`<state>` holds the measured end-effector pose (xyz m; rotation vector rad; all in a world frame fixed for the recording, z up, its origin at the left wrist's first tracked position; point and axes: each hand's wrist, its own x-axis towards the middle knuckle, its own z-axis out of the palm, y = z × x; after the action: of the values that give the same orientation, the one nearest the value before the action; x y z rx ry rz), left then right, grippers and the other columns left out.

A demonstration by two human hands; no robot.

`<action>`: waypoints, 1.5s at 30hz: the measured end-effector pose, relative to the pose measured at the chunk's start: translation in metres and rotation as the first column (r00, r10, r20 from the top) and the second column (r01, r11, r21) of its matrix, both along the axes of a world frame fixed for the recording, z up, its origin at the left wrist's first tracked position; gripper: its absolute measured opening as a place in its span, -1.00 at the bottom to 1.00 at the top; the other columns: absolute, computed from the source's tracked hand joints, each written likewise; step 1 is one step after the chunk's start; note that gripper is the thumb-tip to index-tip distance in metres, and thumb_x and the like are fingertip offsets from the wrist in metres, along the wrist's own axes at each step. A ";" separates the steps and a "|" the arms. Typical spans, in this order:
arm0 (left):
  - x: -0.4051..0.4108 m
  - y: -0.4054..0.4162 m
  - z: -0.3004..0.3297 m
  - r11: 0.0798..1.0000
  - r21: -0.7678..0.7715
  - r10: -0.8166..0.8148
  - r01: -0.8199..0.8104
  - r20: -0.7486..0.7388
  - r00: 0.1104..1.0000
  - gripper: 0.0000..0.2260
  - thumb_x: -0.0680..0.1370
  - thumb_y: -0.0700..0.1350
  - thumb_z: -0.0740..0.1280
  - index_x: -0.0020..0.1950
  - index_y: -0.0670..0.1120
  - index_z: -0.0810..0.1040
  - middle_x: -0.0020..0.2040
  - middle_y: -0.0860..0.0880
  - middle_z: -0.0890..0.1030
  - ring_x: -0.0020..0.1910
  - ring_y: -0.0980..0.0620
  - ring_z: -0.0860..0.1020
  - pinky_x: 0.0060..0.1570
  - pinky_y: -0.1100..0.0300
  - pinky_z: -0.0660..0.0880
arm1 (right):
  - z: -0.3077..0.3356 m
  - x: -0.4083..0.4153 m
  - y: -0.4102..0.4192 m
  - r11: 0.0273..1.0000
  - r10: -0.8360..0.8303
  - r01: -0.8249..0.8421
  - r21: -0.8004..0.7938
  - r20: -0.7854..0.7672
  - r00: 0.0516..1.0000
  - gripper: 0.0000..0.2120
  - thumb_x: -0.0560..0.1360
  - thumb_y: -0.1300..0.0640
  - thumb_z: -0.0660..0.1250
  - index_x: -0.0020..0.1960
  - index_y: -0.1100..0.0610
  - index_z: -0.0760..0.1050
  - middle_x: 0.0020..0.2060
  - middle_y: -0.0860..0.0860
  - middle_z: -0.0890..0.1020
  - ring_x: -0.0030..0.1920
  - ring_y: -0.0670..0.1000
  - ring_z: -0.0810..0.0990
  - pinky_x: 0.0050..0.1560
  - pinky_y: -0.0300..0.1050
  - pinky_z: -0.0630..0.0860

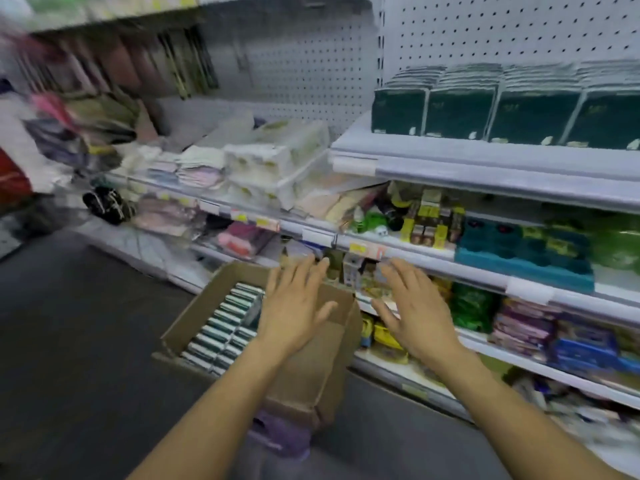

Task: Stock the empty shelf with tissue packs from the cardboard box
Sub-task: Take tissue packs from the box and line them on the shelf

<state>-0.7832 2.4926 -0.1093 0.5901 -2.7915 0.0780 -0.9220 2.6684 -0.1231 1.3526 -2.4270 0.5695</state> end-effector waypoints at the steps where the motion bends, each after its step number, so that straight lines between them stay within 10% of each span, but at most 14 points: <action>1: 0.013 -0.018 -0.006 1.000 0.011 0.011 -0.011 0.017 1.000 -0.38 0.56 0.25 0.18 0.56 0.00 0.22 0.51 -0.07 0.32 0.47 -0.13 0.30 0.45 -0.18 0.19 | -0.006 0.013 -0.018 1.000 0.001 -0.001 0.011 0.027 1.000 -0.48 0.49 -0.05 0.39 0.36 0.15 0.42 0.32 0.14 0.49 0.27 0.18 0.49 0.21 0.11 0.49; 29: 0.037 -0.310 -0.287 0.809 0.438 0.150 -0.392 0.490 0.859 -0.41 0.61 0.09 0.25 0.57 -0.01 0.13 0.41 -0.07 0.39 0.36 -0.09 0.37 0.36 -0.03 0.33 | -0.275 -0.008 -0.347 0.805 -0.074 -0.327 0.495 0.631 0.772 -0.59 0.59 0.06 0.22 0.40 0.17 0.36 0.32 0.15 0.45 0.27 0.20 0.45 0.23 0.07 0.42; 37: 0.017 -0.347 -0.351 0.921 0.361 -0.109 -0.148 0.601 0.792 -0.51 0.59 0.15 0.24 0.50 0.07 0.29 0.46 0.03 0.37 0.43 0.00 0.31 0.33 0.10 0.21 | -0.374 0.001 -0.412 0.819 -0.194 -0.311 0.483 0.742 0.642 -0.66 0.60 0.09 0.25 0.25 0.31 0.42 0.11 0.20 0.55 0.09 0.13 0.52 -0.10 -0.22 0.28; 45: 0.011 -0.366 -0.365 0.941 0.300 -0.329 0.158 0.695 0.639 -0.54 0.56 0.07 0.26 0.45 0.05 0.36 0.27 0.01 0.54 0.26 -0.05 0.46 0.25 0.08 0.19 | -0.406 0.004 -0.436 0.734 -0.282 -0.240 0.635 0.607 0.743 -0.37 0.44 -0.19 0.38 0.39 0.09 0.35 0.27 0.12 0.41 0.26 0.13 0.39 0.10 -0.04 0.47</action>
<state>-0.7724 2.1266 -0.4747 0.2213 -3.6997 -0.0595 -0.9184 2.2325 -0.5294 1.5486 -3.5102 0.1209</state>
